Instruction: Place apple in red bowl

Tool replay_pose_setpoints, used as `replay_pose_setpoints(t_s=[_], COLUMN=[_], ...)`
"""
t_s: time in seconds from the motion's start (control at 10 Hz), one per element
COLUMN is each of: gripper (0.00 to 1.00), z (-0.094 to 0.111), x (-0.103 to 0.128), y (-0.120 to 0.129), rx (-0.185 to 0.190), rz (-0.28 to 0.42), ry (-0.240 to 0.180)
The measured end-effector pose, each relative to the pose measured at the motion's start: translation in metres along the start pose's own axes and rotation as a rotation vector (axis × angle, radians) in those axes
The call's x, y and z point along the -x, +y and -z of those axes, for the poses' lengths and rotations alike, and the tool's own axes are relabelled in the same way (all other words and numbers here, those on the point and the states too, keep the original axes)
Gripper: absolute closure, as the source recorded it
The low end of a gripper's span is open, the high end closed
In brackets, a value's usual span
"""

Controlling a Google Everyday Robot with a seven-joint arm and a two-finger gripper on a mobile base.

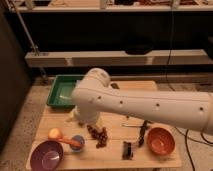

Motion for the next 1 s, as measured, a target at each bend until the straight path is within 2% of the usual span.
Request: replay_pose_setpoints(t_s=[0.2,0.3,1.0], gripper=[0.20,0.20,0.20], z=[-0.012,-0.016,-0.015], x=[0.019,0.024,0.023], y=[-0.041,-0.053,-0.054], rx=[-0.048,-0.063,-0.068], rz=[0.105,0.133,0.140], ry=[-0.045,-0.056,-0.053])
